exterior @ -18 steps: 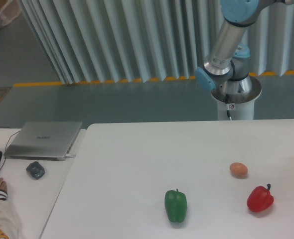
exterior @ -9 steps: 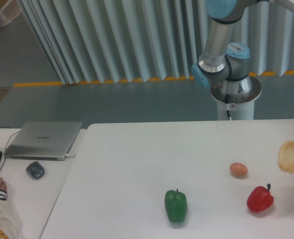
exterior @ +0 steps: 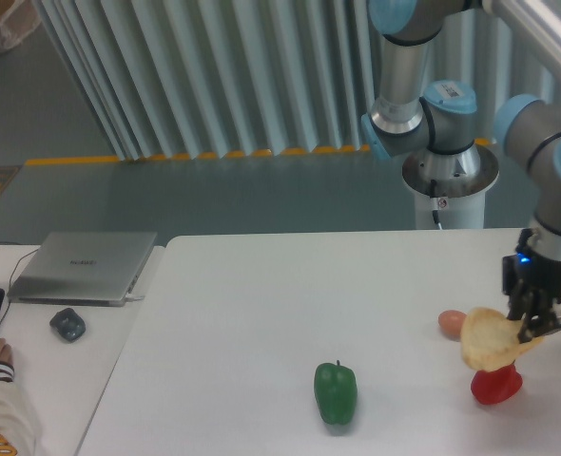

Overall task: Place the triangular bread on the table
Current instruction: 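Carry the triangular bread in the gripper down toward the table, then lower the bread onto the table beside the egg and release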

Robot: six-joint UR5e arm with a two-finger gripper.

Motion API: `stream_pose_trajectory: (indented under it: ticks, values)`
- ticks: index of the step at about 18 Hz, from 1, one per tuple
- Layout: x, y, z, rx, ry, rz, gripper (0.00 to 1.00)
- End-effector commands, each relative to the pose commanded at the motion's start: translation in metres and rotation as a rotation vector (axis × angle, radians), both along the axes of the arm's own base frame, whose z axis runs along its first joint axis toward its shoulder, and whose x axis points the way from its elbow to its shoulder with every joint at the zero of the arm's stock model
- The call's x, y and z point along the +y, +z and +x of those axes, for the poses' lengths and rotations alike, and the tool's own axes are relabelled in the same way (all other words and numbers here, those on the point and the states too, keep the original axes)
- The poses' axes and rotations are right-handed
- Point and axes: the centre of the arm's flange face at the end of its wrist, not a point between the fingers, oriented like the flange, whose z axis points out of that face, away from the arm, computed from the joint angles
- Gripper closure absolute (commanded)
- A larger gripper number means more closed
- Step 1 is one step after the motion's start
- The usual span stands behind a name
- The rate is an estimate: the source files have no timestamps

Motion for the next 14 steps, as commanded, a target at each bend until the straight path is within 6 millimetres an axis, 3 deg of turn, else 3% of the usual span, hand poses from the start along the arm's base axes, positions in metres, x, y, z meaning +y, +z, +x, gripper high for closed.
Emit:
stream_pose_trajectory:
  ticks: [7,14]
  values:
    - [0.043,-0.022,0.068,0.045,-0.055,-0.111,0.67]
    - [0.063,-0.051,0.116,0.084,-0.126,-0.217,0.65]
